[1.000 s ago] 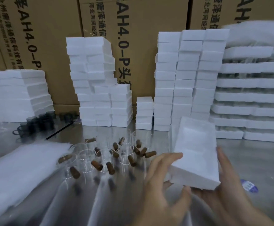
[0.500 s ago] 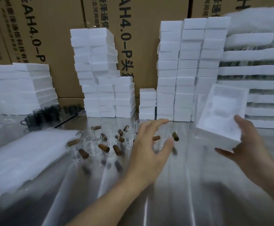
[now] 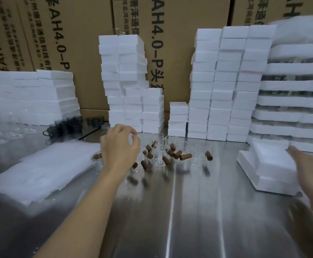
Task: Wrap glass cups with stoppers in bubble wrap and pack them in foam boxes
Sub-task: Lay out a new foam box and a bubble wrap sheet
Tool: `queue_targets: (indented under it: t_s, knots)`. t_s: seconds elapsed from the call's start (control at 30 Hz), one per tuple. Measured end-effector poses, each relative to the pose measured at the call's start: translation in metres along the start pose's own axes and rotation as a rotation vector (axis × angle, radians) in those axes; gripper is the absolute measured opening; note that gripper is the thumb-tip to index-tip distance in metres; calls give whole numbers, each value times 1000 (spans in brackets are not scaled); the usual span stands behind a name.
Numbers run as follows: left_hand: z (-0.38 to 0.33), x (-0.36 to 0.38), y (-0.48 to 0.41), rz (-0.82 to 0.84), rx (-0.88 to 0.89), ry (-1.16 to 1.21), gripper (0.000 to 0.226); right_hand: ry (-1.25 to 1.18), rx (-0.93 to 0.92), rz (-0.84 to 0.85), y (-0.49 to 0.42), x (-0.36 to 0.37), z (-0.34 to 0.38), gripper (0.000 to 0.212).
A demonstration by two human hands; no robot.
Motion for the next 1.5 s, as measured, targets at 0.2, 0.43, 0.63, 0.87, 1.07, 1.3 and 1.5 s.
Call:
queue_targets:
  t_s: [0.2,0.43,0.63,0.87,1.07,1.3,1.5]
  knots:
    - [73,-42,-25,84,-364,-211,31,243,-289,-94,7,18,0,95]
    - [105,-32,-28,509,-730,-263,50,226,-369,-133,-22,22,-23,47]
    - [105,-32,-30,523,-712,-260,51,379,-496,-90,4,28,-9,57]
    - [107,-26,-29,567,-609,-262,27,779,-672,-73,43,33,13,49]
    - [115,-20,-31,485,-645,-278,48,829,-619,19,53,33,22,42]
    - [96,-36,-32,177,-601,-94,47,498,-810,118,81,33,44,18]
    - [67,-60,-28,-229,-431,15,36,426,-802,529,102,46,51,51]
Point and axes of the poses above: each hand's wrist, its own y-axis away from the middle knuckle, its own x-axis out of the palm, z = x × y, the point moved 1 cm from there along -y, towards the middle knuckle, and after that the axes turned 1 degree about -y, right-handed, at the moved point
